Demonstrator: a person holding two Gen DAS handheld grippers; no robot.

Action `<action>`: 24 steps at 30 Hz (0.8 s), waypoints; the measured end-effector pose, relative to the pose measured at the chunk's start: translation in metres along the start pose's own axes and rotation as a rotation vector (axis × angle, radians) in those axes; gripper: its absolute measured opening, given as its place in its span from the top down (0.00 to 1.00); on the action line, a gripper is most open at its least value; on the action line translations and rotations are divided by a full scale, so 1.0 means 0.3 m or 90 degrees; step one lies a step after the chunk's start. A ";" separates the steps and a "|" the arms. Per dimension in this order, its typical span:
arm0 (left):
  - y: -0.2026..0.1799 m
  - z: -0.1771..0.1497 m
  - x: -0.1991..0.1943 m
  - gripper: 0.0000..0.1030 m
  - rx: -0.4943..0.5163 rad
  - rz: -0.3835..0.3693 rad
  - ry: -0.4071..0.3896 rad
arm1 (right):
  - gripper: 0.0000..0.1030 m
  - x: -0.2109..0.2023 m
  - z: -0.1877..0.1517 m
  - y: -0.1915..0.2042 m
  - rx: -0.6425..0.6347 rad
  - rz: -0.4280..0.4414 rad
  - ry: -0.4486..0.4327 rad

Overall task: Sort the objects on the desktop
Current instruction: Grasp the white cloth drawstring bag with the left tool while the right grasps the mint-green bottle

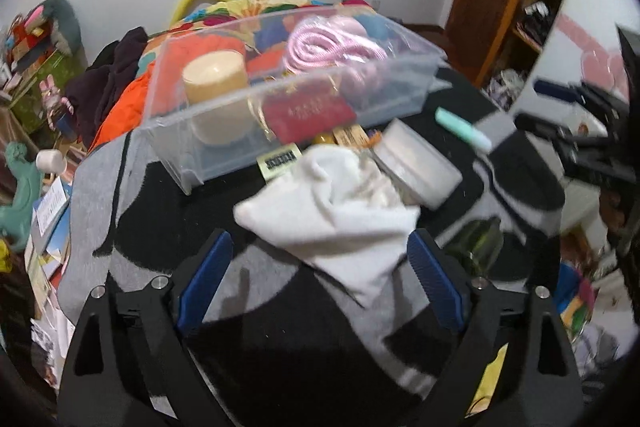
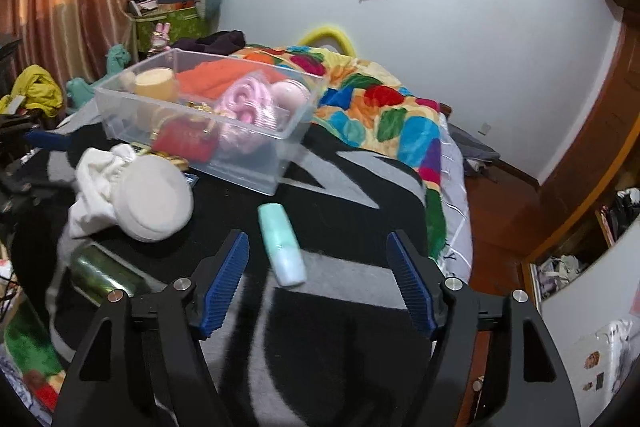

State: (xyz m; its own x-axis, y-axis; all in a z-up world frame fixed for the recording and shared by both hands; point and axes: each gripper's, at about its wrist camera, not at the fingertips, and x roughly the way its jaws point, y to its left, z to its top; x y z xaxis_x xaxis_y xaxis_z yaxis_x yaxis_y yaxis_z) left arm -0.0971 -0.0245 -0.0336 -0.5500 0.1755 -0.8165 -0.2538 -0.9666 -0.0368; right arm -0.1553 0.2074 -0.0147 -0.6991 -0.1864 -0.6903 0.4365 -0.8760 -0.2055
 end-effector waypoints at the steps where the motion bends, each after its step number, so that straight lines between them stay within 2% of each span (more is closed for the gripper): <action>1: -0.012 -0.005 0.010 0.09 0.015 0.004 0.004 | 0.34 0.013 -0.001 -0.007 0.005 -0.001 0.006; 5: -0.055 0.001 0.063 0.09 0.070 0.048 0.018 | 0.34 0.082 -0.009 -0.030 0.034 0.031 0.042; 7: -0.061 0.016 0.091 0.09 0.079 0.052 0.024 | 0.34 0.107 -0.015 -0.030 0.040 0.044 0.054; 13: -0.044 0.076 0.157 0.06 0.074 0.034 0.041 | 0.34 0.172 -0.021 -0.022 0.047 0.072 0.082; 18: -0.065 0.079 0.192 0.01 0.086 0.017 0.045 | 0.34 0.217 -0.011 -0.015 0.047 0.090 0.092; 21: -0.081 0.069 0.220 0.00 0.089 0.023 0.048 | 0.34 0.255 -0.008 -0.009 0.052 0.099 0.106; 24: -0.065 0.066 0.217 0.01 0.061 0.014 0.028 | 0.43 0.265 -0.010 -0.011 0.065 0.122 0.102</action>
State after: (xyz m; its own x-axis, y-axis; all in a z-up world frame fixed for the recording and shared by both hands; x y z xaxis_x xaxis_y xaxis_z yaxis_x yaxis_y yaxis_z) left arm -0.1437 0.0094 -0.0746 -0.5213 0.1444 -0.8411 -0.3187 -0.9472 0.0349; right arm -0.2105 0.1968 -0.0711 -0.5067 -0.2881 -0.8126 0.4880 -0.8728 0.0051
